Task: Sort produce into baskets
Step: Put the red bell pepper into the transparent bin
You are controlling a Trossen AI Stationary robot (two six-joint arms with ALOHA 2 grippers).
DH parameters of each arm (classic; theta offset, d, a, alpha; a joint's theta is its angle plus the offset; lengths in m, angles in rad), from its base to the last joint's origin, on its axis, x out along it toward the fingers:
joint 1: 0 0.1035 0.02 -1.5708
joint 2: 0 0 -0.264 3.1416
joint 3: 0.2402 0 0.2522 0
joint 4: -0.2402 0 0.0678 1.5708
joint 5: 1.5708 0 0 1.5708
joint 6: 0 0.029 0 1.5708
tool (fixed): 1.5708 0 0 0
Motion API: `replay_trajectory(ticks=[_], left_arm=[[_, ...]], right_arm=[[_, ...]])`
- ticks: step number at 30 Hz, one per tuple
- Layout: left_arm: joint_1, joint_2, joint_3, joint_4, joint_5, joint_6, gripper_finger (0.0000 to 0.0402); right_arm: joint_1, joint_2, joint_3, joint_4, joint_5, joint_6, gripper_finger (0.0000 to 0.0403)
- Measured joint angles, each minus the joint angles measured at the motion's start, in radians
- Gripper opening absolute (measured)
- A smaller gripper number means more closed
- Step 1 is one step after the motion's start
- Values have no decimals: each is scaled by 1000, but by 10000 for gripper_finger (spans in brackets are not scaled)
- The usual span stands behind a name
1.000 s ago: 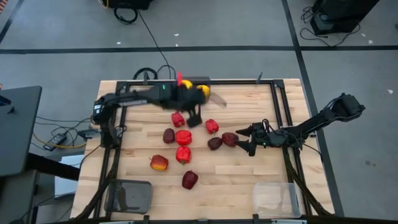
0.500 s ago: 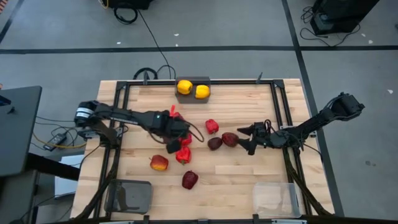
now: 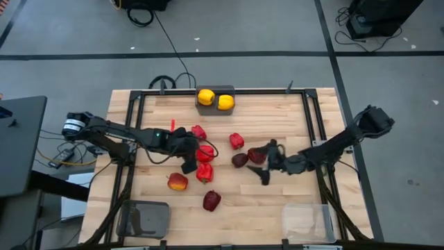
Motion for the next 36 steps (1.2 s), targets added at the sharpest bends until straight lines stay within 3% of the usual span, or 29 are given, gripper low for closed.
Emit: replay_trajectory(ticks=[5,11,15,19,21,30,36], left_arm=[[5,-1,-55,101,-46,13,364],[4,1,-74,99,-166,42,362],[4,1,-74,94,-196,56,362],[-9,1,-74,2,-259,41,362],[-19,1,-74,-45,-275,19,362],[-74,1,-74,-40,-309,8,362],[-75,1,-74,12,-319,-11,362]], right_arm=[[-113,99,229,-218,-106,-93,393],[-337,191,559,-861,-251,116,393],[-440,279,690,-1092,-354,149,393],[-501,359,730,-1120,-561,158,394],[-512,393,739,-1121,-600,182,394],[-520,506,743,-1098,-491,213,389],[-534,493,743,-1073,-450,189,341]])
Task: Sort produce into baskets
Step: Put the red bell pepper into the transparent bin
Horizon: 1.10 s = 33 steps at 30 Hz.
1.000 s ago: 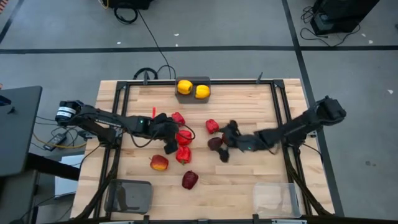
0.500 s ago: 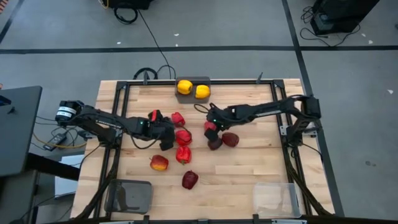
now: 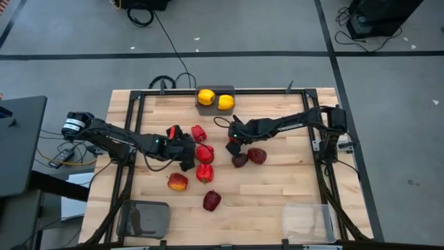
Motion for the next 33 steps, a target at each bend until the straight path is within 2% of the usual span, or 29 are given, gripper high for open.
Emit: replay_trajectory(ticks=[7,14,18,22,28,33], left_arm=[[0,0,0,68,-1,5,362],[0,0,1,75,-1,21,362],[0,0,1,76,-1,21,362],[0,0,1,75,-1,18,362],[-1,0,1,94,-1,0,362],[-1,0,1,131,-1,0,362]], right_arm=[[-37,-19,1,23,3,-39,278],[-60,-20,1,40,7,-110,147],[-61,-20,1,44,9,-137,143],[-32,-66,1,-54,1,-138,143],[98,-265,1,-310,-13,-86,142],[260,-480,1,-458,-24,69,140]])
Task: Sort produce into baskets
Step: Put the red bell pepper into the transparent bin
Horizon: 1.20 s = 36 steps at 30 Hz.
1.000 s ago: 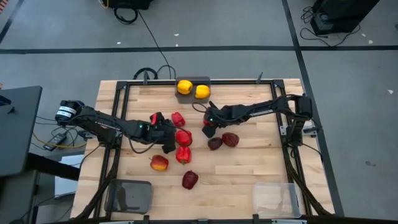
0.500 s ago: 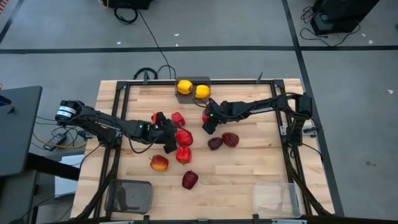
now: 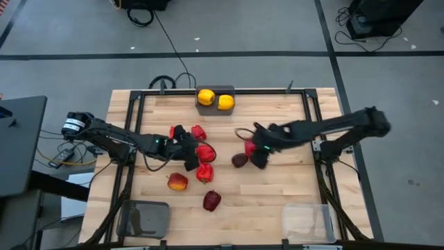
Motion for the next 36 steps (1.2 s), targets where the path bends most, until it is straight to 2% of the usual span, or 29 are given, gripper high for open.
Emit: replay_trajectory(ticks=[4,10,13,17,23,29,36], left_arm=[[0,0,0,32,1,2,362],[0,0,0,43,62,27,362],[0,0,0,50,73,27,362],[0,0,0,79,80,47,362],[0,0,0,138,80,53,362],[0,0,0,146,80,53,362],[0,0,0,146,80,55,362]], right_arm=[[154,-114,0,-99,-44,139,140],[397,-159,0,-225,-183,252,140],[513,-155,0,-227,-248,384,140],[667,-127,-2,-234,-262,580,140],[858,-13,-2,-238,-329,784,149],[913,113,-4,-214,-362,851,182],[906,172,-3,-211,-423,837,191]])
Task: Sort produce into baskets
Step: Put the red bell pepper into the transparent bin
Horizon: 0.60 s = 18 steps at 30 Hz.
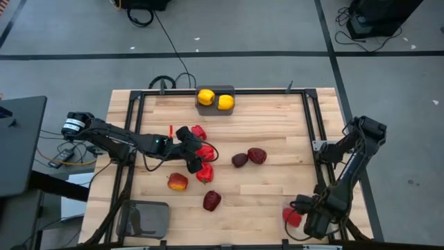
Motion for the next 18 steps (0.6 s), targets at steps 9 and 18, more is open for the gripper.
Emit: replay_trajectory(ticks=[9,18], left_arm=[[3,0,0,-2,102,53,362],[46,57,0,-1,105,241,362]], right_arm=[[1,-104,4,9,59,18,193],[-3,-220,4,9,372,-61,194]])
